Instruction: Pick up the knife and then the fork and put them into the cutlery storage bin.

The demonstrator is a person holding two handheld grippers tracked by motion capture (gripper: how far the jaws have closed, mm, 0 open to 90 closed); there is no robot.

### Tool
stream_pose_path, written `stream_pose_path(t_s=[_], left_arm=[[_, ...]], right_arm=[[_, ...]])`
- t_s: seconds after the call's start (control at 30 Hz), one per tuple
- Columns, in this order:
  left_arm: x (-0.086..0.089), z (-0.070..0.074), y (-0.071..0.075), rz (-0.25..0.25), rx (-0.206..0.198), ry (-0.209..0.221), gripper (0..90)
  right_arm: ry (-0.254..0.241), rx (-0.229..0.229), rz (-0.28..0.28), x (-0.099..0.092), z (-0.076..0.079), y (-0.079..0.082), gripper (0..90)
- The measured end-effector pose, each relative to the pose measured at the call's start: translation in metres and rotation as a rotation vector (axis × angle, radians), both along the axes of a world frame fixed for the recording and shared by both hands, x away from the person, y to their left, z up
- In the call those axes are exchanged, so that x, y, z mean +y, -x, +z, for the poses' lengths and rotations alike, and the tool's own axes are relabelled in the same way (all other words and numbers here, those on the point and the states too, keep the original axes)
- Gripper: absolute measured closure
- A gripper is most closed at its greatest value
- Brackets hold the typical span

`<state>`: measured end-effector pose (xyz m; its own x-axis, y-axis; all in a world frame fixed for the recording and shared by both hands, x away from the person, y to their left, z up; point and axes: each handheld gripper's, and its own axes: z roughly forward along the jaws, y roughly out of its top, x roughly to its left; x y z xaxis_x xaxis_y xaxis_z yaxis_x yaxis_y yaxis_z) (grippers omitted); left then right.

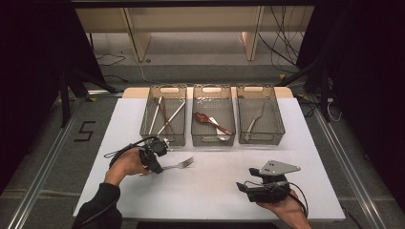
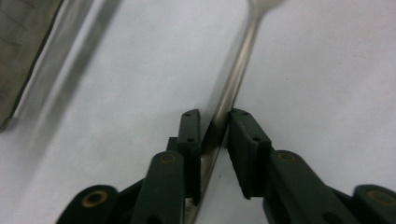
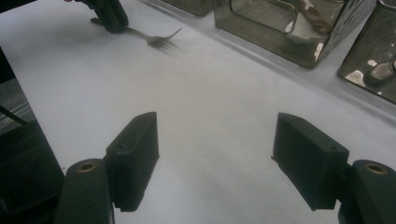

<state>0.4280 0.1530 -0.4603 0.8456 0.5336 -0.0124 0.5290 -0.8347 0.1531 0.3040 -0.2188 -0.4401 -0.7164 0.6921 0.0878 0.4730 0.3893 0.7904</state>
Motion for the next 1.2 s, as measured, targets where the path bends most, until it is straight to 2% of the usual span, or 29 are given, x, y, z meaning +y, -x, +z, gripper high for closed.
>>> stream_pose_path(t_s=[0.1,0.4,0.6,0.77,0.9,1.03,1.07,1.13,1.2], left_arm=[[0.000,0.000,0.000,-0.007,0.005,-0.007,80.7],[0.000,0.000,0.001,0.011,0.004,0.011,79.0],[-0.001,0.000,0.002,-0.005,-0.002,0.002,81.0],[0.001,0.002,0.000,0.015,-0.013,0.035,81.5],[0.002,0.010,0.001,0.023,-0.021,0.071,81.6],[0.003,0.014,0.001,0.032,-0.031,0.081,81.6],[0.003,0.014,0.001,0.032,-0.022,0.081,81.6],[0.001,0.012,0.001,0.047,-0.034,0.082,81.5],[0.001,0.009,0.001,0.045,-0.017,0.074,81.5]], right_arm=[[0.000,0.002,0.000,0.000,0.000,0.000,32.0],[0.001,0.003,0.002,0.001,0.000,0.000,32.0],[0.003,0.005,0.003,0.001,0.000,0.000,32.0],[0.001,0.006,0.001,0.001,-0.001,0.000,32.1],[0.002,0.008,-0.002,0.001,-0.001,-0.001,32.1],[-0.002,0.006,-0.002,0.000,-0.001,0.000,32.1],[-0.002,0.006,-0.001,0.001,-0.001,0.000,32.1],[-0.001,0.006,0.000,0.001,-0.001,0.000,32.1],[0.001,0.007,0.000,0.001,-0.001,0.000,32.1]])
